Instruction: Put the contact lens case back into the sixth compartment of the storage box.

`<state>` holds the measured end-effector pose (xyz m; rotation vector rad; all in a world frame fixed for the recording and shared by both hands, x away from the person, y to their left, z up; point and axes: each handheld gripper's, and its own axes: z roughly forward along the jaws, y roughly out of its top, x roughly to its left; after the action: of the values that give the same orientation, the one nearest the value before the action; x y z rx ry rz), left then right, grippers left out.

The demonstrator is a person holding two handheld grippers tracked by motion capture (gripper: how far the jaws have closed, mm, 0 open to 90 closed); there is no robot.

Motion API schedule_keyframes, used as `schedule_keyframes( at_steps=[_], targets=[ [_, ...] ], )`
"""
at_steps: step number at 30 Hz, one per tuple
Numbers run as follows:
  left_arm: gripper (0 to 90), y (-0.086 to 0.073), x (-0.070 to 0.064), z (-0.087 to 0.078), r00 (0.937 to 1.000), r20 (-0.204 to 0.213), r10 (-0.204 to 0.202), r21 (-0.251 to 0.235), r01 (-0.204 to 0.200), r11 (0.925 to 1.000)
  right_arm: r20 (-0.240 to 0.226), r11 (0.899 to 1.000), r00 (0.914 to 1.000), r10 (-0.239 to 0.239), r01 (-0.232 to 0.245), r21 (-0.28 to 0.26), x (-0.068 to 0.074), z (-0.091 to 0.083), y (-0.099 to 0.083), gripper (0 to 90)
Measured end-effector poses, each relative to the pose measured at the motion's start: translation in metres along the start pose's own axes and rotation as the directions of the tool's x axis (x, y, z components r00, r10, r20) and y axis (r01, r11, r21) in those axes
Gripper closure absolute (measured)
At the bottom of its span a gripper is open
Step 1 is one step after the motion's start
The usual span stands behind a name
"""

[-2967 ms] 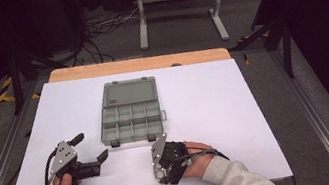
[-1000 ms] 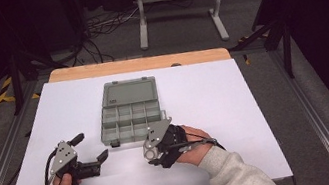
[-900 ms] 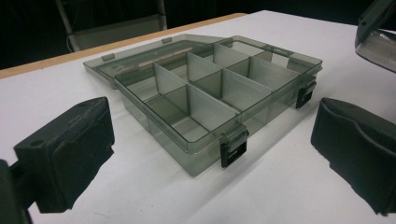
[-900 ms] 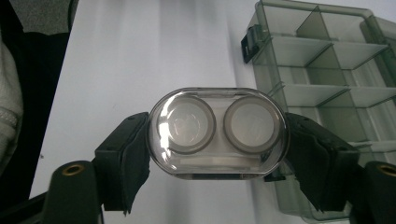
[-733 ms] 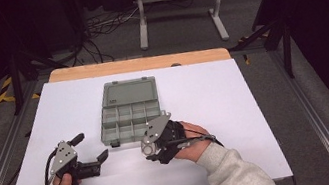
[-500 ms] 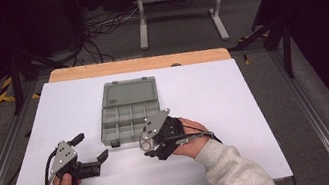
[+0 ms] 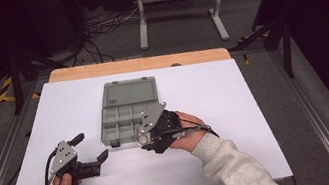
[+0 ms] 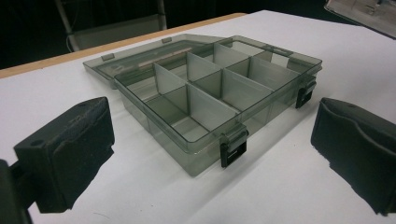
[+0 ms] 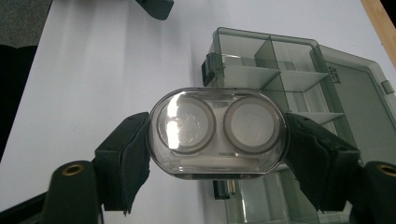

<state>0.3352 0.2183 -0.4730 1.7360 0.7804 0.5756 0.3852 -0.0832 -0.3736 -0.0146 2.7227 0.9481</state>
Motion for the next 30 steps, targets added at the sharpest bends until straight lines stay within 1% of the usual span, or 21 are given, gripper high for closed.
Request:
schedule_keyframes(
  at_steps=[10,15,30],
  targets=[
    [0.3,0.000,0.000,0.000,1.0000,0.000,-0.001,0.001,0.001,1.0000,0.011,1.000,0.9999,-0.011,0.011,0.004,-0.011,0.004,0.009,26.8],
    [0.3,0.000,0.000,0.000,1.0000,0.001,-0.002,0.000,0.002,1.0000,0.018,1.000,0.9997,-0.017,0.017,0.003,-0.019,0.008,0.013,26.7],
    [0.3,0.000,0.000,0.000,1.0000,0.004,0.001,-0.001,-0.001,1.0000,0.022,1.000,0.9993,-0.030,0.030,0.007,-0.032,0.022,0.025,26.8]
  ],
)
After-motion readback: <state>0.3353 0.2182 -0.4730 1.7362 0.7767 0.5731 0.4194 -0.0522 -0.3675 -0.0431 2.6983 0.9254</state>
